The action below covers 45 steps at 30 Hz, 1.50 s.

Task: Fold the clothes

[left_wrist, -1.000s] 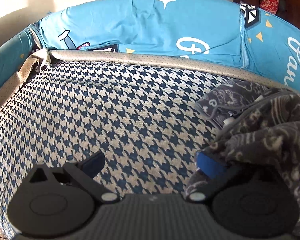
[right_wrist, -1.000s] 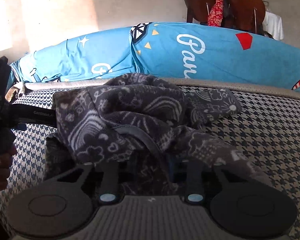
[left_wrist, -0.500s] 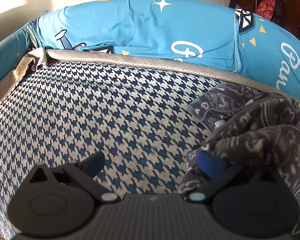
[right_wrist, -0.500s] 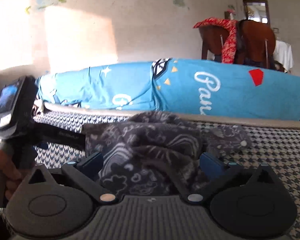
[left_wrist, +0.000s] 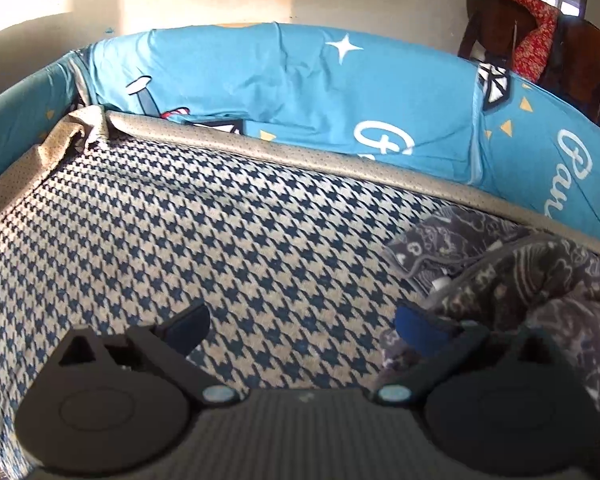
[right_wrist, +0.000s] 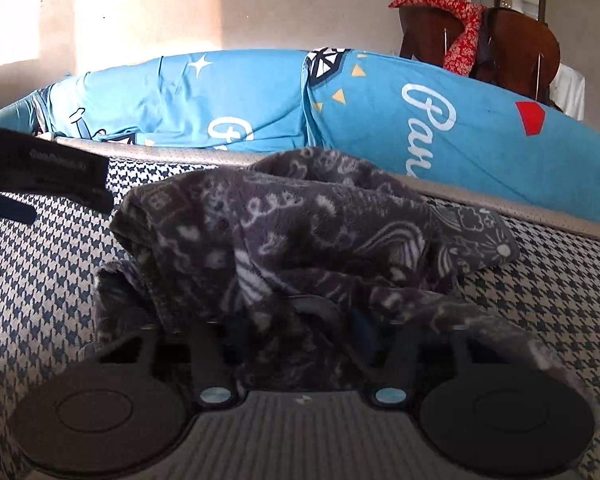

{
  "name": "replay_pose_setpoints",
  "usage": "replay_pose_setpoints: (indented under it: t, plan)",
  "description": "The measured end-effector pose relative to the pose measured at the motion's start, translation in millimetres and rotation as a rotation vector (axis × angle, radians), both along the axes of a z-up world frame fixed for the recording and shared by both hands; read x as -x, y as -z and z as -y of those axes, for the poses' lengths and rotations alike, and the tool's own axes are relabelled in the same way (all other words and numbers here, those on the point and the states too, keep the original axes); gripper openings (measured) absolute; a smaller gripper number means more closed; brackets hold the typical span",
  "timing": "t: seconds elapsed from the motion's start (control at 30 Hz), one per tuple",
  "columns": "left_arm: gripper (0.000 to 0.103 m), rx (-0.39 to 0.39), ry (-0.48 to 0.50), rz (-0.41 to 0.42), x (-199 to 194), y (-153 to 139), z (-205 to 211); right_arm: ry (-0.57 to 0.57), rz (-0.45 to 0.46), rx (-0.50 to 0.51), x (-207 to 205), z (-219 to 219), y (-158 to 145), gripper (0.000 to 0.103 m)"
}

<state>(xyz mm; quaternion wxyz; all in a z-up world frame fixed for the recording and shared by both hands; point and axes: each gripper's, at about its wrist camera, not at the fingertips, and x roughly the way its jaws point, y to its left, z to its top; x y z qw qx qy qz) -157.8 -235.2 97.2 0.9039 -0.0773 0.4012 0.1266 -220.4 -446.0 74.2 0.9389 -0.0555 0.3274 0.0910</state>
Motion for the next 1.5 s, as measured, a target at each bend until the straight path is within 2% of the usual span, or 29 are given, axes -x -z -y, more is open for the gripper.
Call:
replay_pose_setpoints:
  t: [0.03, 0.13, 0.43, 0.77, 0.9, 0.97, 1.1, 1.2, 1.33, 1.5]
  plan:
    - [0.103, 0.002, -0.011, -0.002, 0, -1, -3, -0.003, -0.002, -0.006, 1, 1, 0, 0.033]
    - [0.103, 0.025, -0.042, -0.012, -2, 0, -12, -0.038, -0.02, -0.028, 7, 4, -4, 0.021]
    - [0.103, 0.015, -0.029, 0.004, 1, 0, -4, -0.322, -0.11, -0.147, 48, -2, -5, 0.017]
    - [0.103, 0.044, 0.091, 0.066, 7, -9, 18, -0.63, -0.206, -0.089, 95, -46, 17, 0.017]
    - [0.103, 0.033, 0.164, 0.064, 8, -6, 34, -0.637, -0.216, -0.065, 97, -51, 22, 0.017]
    - [0.103, 0.012, 0.198, 0.05, 7, -1, 43, -0.627, -0.216, -0.074, 96, -50, 21, 0.021]
    - [0.103, -0.043, 0.257, -0.031, 1, 17, 63, -0.623, -0.192, -0.069, 96, -46, 13, 0.022]
    - [0.103, -0.06, 0.263, -0.072, 0, 29, 67, -0.62, -0.16, -0.079, 96, -35, 3, 0.025]
    - [0.103, -0.049, 0.244, -0.099, -2, 35, 62, -0.592, -0.092, -0.116, 98, -11, -16, 0.041]
    - [0.103, -0.003, 0.228, -0.12, -3, 40, 56, -0.501, -0.028, -0.166, 87, 20, -36, 0.045]
